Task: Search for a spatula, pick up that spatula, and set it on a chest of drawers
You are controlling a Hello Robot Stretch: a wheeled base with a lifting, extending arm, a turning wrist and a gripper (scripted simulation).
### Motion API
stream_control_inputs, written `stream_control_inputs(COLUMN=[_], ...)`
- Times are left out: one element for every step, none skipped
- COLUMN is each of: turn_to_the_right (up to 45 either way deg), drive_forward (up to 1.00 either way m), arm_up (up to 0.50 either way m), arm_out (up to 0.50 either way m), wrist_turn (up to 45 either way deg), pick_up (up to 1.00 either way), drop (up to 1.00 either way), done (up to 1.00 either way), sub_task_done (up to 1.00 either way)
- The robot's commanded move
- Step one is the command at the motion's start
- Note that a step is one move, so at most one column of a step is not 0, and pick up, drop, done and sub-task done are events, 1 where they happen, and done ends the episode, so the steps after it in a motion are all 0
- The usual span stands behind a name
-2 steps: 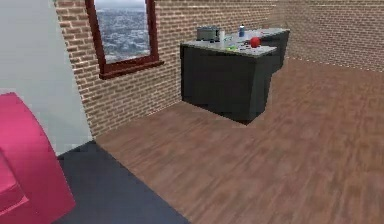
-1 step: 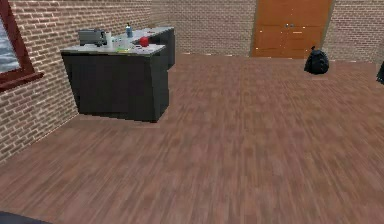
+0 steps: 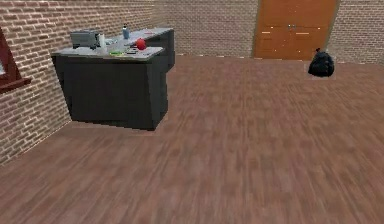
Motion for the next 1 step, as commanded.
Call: stream_control_inputs(turn_to_the_right=[3.0], drive_forward=[0.00], arm_up=[0.00], arm_out=[0.00], wrist_turn=[0.0], pick_up=[0.00], drop=[0.00], done=[0.00], sub_task_done=[0.00])
